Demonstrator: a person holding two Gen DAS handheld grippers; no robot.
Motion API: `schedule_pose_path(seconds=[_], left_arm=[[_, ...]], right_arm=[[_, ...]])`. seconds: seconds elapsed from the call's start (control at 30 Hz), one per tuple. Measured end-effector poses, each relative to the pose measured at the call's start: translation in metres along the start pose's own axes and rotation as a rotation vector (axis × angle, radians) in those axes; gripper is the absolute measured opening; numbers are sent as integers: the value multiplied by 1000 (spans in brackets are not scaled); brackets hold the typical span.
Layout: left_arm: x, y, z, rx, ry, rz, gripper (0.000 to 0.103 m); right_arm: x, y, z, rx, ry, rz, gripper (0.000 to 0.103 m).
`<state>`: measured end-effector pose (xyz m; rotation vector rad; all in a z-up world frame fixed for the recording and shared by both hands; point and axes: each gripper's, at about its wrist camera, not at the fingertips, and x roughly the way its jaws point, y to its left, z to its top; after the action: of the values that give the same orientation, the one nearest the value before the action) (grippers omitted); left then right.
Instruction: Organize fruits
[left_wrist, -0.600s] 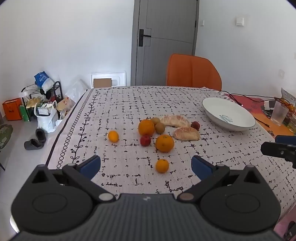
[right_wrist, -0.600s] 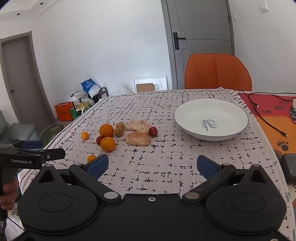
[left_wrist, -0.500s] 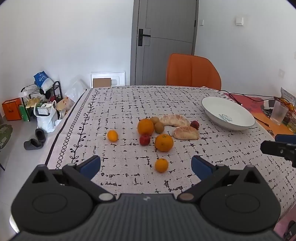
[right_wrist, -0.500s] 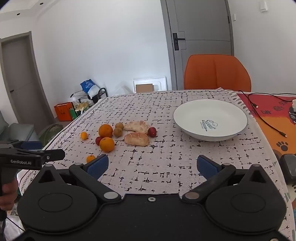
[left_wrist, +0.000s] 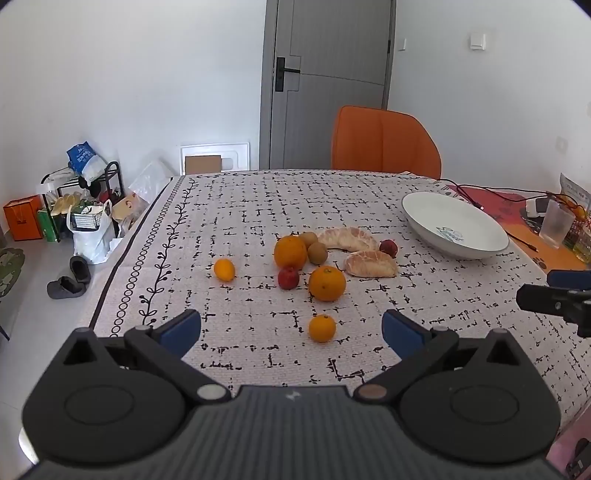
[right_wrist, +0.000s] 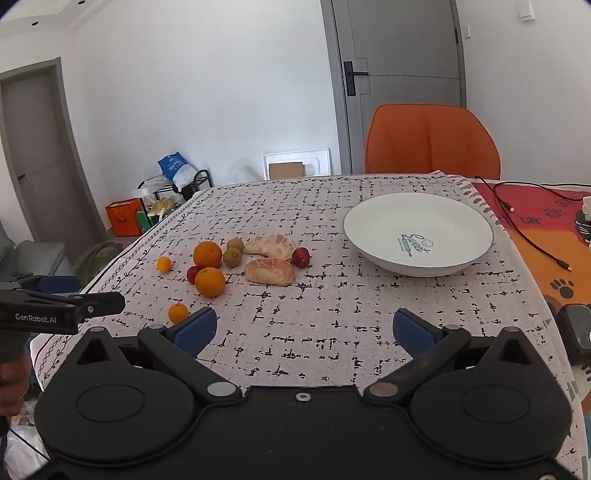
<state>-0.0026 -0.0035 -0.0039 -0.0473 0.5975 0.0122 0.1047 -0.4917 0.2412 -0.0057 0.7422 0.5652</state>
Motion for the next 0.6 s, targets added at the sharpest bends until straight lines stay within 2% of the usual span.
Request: schedule_pose_path(seconds=[0.6], left_arm=[[1, 3, 2, 0, 7, 1, 103]], right_arm=[[1, 0, -1, -8, 6, -11, 103]])
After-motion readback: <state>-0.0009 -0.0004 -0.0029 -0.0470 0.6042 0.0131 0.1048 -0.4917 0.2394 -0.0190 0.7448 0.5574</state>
